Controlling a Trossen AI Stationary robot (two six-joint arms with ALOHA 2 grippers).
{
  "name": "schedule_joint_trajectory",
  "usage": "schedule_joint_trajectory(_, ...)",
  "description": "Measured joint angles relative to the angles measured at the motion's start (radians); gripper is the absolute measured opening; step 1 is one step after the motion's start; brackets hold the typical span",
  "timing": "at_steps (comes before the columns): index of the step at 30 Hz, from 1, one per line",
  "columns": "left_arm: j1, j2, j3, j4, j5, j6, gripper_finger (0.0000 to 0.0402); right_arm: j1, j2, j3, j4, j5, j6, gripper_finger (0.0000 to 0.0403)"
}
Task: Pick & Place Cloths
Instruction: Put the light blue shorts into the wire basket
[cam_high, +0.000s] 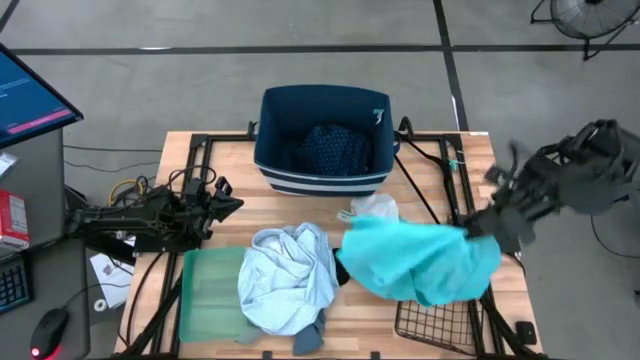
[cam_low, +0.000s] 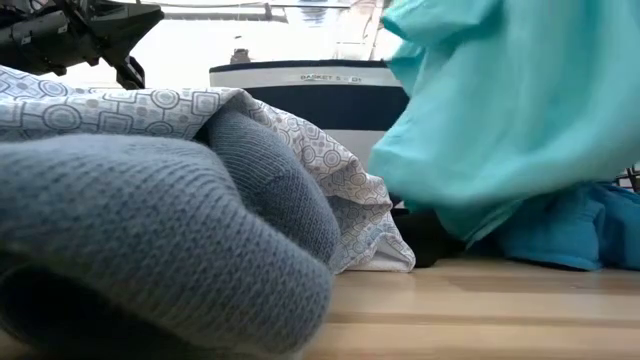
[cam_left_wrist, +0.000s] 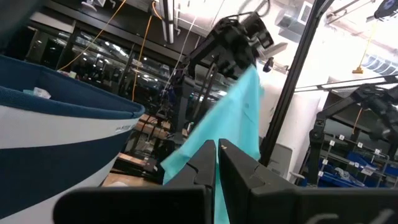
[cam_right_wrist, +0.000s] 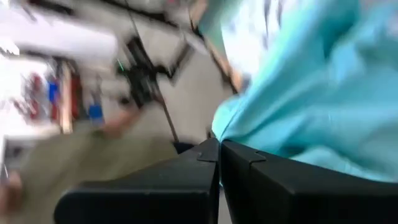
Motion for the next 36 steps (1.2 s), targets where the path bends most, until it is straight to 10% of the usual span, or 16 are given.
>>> schedule_joint_trajectory(13,0.0,0.0,0.0,0.0,0.0,0.001,0.0003,0.091,0.01,-0.385,-0.002,-0.388,0.365,0.0)
schedule_joint_trajectory(36,0.0,0.0,0.0,0.0,0.0,0.0,0.0003,-0.019,0.111,-0.982,0.036,-0.328,0.307,0.0)
